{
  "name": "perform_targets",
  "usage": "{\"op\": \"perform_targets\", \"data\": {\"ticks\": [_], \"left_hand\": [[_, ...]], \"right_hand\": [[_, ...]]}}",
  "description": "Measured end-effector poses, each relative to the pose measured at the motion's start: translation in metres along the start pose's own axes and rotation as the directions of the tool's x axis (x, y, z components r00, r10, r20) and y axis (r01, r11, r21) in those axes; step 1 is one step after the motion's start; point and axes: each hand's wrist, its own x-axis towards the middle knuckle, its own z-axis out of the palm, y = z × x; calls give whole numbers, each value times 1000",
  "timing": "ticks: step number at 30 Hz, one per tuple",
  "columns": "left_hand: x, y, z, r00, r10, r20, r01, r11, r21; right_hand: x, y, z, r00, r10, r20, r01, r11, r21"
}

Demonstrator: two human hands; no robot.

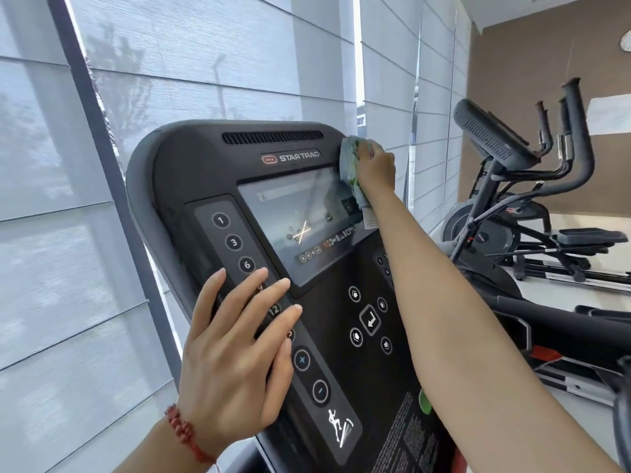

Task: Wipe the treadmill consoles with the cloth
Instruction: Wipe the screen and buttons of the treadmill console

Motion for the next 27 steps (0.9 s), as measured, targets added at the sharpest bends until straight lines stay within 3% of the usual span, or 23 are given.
{"op": "perform_targets", "data": {"ticks": [9, 16, 20, 27], "left_hand": [[1, 0, -1, 999, 6, -34, -6, 1000, -2], [2, 1, -2, 999, 3, -44, -3, 1000, 7], [1, 2, -3, 1000, 6, -8, -5, 999, 40], [-2, 6, -7, 1000, -10, 24, 8, 997, 79]], "right_hand": [[-58, 67, -50, 999, 43, 4, -43, 999, 24], [-139, 141, -94, 966, 246, -76, -251, 966, -54], [-177, 115, -94, 963, 256, -88, -260, 965, -32], [-266, 43, -82, 997, 70, 16, -70, 998, 1]]}}
